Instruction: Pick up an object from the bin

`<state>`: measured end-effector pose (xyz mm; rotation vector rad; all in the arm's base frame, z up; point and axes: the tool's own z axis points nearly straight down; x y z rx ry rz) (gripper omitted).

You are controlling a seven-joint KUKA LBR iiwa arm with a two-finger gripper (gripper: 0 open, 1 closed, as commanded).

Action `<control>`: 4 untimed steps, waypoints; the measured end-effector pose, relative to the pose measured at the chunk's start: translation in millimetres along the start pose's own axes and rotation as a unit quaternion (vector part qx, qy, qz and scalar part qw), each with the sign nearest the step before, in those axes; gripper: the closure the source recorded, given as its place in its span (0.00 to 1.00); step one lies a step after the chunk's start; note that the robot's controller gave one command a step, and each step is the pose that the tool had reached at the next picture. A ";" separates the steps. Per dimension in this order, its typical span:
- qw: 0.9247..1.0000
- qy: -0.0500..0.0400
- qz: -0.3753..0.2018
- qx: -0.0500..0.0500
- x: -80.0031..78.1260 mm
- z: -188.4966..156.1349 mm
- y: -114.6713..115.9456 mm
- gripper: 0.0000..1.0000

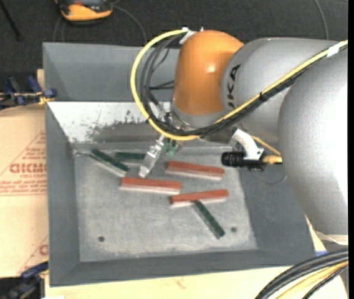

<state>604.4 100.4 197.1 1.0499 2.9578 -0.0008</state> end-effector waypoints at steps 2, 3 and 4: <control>0.993 0.004 -0.117 -0.003 15.6 116.4 6.9 1.00; 0.993 0.004 -0.117 -0.003 15.5 116.4 7.0 1.00; 0.992 0.000 -0.125 0.000 6.3 -78.5 7.8 1.00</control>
Offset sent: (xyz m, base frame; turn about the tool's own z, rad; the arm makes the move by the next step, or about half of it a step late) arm -0.0108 0.0115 -0.1256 -0.2333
